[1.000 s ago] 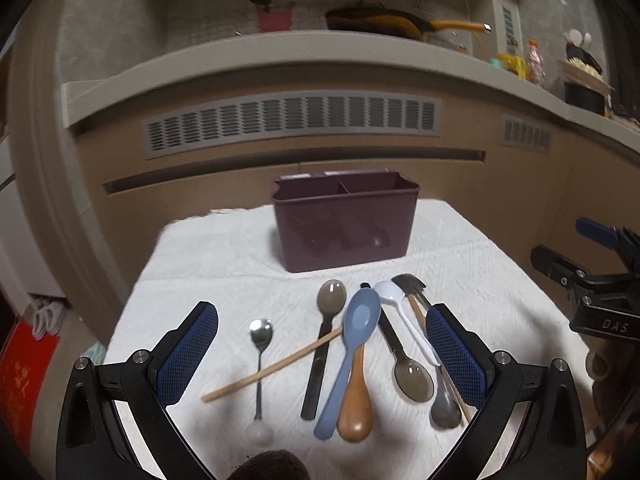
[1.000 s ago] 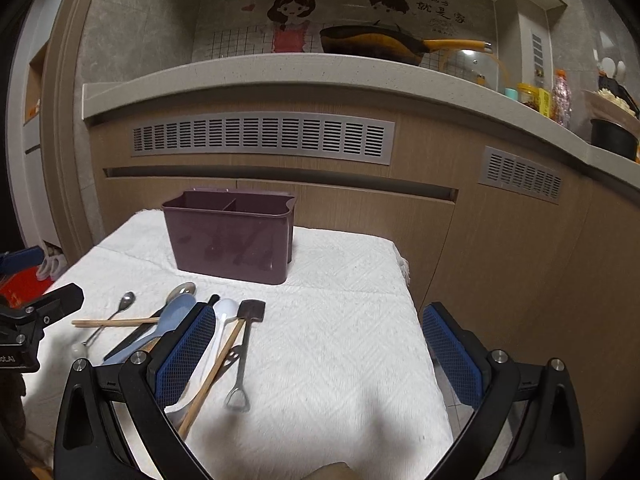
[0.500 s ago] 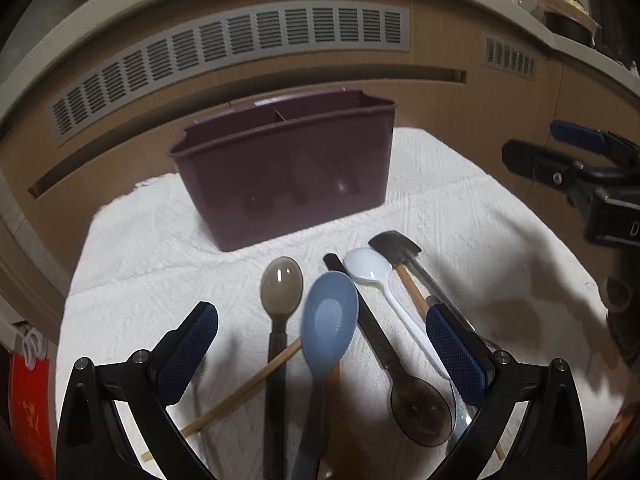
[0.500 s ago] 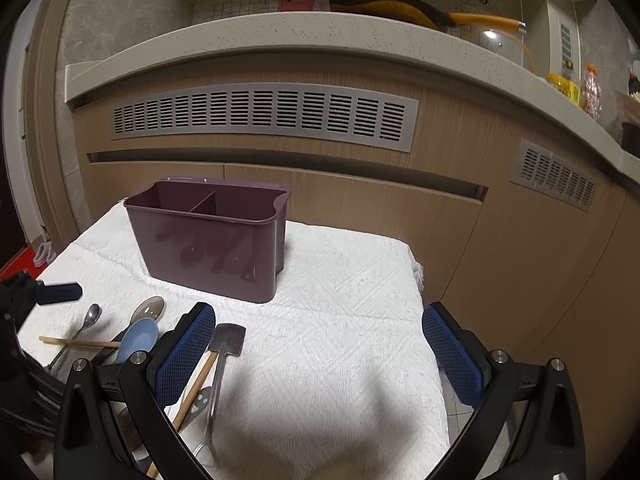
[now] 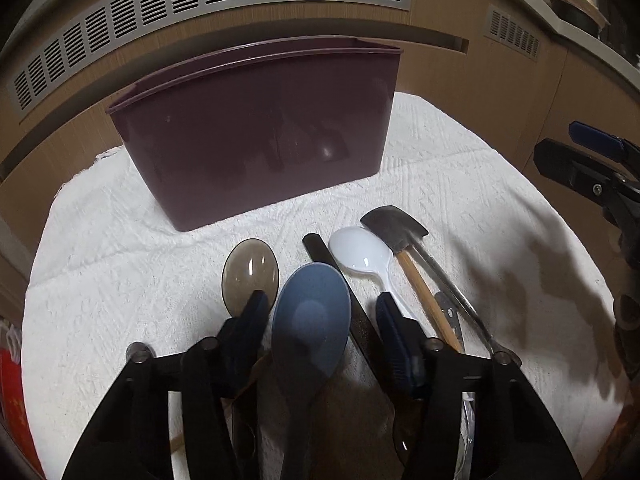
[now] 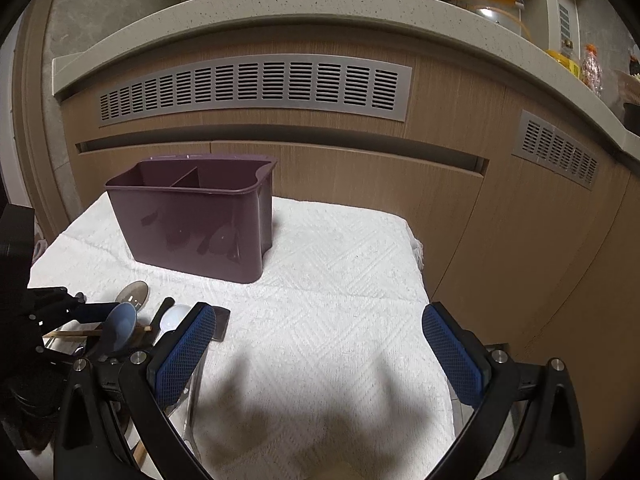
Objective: Organize utensils
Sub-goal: 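Reach the right gripper to the dark metal spatula and close on it, then grasp the blue plastic spoon with the left gripper while the right lifts the spatula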
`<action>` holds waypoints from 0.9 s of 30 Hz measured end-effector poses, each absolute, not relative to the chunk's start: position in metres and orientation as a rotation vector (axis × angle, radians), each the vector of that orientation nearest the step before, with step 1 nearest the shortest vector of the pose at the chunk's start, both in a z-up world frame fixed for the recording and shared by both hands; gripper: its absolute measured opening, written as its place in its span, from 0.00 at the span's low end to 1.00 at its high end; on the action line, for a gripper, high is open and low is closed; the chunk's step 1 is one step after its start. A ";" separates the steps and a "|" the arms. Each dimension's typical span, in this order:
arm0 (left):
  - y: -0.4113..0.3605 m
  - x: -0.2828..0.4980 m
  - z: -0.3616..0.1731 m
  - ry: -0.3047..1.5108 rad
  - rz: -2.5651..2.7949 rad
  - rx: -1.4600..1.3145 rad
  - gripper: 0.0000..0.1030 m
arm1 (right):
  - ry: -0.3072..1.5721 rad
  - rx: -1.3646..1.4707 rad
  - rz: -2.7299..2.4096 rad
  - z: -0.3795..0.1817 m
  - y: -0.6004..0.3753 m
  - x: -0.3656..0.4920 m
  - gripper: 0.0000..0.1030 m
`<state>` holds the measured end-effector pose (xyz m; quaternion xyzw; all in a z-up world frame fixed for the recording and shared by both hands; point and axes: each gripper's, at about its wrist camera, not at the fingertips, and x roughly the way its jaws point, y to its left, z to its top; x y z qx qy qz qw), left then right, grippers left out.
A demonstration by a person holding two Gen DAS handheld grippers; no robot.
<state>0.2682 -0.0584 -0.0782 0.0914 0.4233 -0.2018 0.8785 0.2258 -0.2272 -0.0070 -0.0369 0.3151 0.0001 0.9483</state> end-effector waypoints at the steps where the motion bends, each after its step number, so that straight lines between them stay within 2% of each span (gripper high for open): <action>1: -0.057 0.268 -0.078 0.891 -0.435 0.179 0.35 | 0.645 -0.073 -0.002 -0.007 -0.227 0.226 1.00; 6: -0.043 0.262 -0.066 0.847 -0.435 0.111 0.35 | 0.672 -0.065 0.010 -0.008 -0.223 0.227 1.00; 16: 0.014 0.219 0.007 0.588 -0.275 0.009 0.32 | 0.753 -0.094 0.100 -0.017 -0.191 0.234 0.97; 17: 0.021 0.215 0.012 0.570 -0.255 0.004 0.31 | 0.775 -0.097 0.111 -0.020 -0.186 0.237 0.86; 18: 0.027 0.213 0.015 0.558 -0.244 -0.005 0.30 | 0.801 -0.102 0.126 -0.023 -0.181 0.241 0.69; 20: 0.039 0.212 0.021 0.548 -0.233 -0.032 0.29 | 0.853 -0.111 0.164 -0.032 -0.171 0.249 0.52; 23: 0.052 0.211 0.024 0.522 -0.226 -0.068 0.28 | 0.901 -0.122 0.173 -0.045 -0.159 0.261 0.41; 27: 0.067 0.208 0.024 0.514 -0.236 -0.093 0.28 | 0.933 -0.117 0.138 -0.058 -0.151 0.277 0.37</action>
